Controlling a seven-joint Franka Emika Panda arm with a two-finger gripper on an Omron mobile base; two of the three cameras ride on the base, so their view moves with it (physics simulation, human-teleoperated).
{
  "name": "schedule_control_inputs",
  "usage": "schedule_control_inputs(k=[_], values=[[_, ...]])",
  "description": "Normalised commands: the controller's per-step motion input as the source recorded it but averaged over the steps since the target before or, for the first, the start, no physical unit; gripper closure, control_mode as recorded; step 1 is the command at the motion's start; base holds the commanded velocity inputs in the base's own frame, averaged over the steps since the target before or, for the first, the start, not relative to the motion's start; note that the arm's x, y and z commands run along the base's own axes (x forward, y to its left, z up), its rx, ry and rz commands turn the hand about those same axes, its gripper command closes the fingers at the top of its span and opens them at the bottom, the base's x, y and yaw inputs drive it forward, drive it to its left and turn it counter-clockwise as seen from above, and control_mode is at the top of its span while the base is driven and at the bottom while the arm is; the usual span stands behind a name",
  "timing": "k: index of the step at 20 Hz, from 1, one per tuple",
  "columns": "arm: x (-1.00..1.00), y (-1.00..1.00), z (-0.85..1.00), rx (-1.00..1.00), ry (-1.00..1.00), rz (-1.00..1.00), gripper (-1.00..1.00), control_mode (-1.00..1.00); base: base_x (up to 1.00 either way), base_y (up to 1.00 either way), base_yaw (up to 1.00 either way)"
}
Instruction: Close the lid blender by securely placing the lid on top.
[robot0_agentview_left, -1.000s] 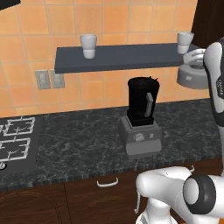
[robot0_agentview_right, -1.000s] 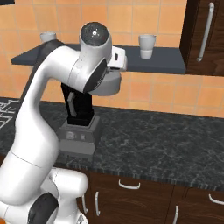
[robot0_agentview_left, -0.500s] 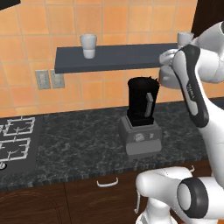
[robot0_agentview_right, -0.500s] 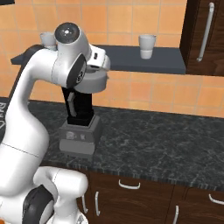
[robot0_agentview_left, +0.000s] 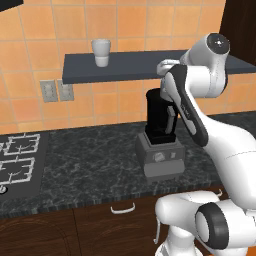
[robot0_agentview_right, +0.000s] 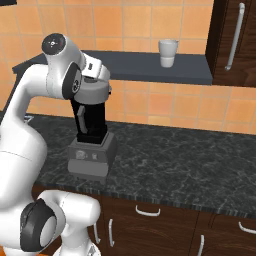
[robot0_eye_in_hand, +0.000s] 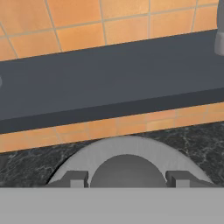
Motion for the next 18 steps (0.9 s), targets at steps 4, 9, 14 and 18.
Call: schedule_control_inputs(k=[4,9,14,18], values=[[0.37,0.35,0.36,0.0,0.0,-0.09,1.0,-1.0,0.0,0.0,0.0],[0.38,0.27,0.18,0.0,0.0,-0.08,1.0,-1.0,0.0,0.0,0.0],[0.45,0.05,0.02,0.0,0.0,-0.05,1.0,-1.0,0.0,0.0,0.0],[0.37,0.0,0.0,0.0,0.0,-0.05,1.0,-1.0,0.0,0.0,0.0]])
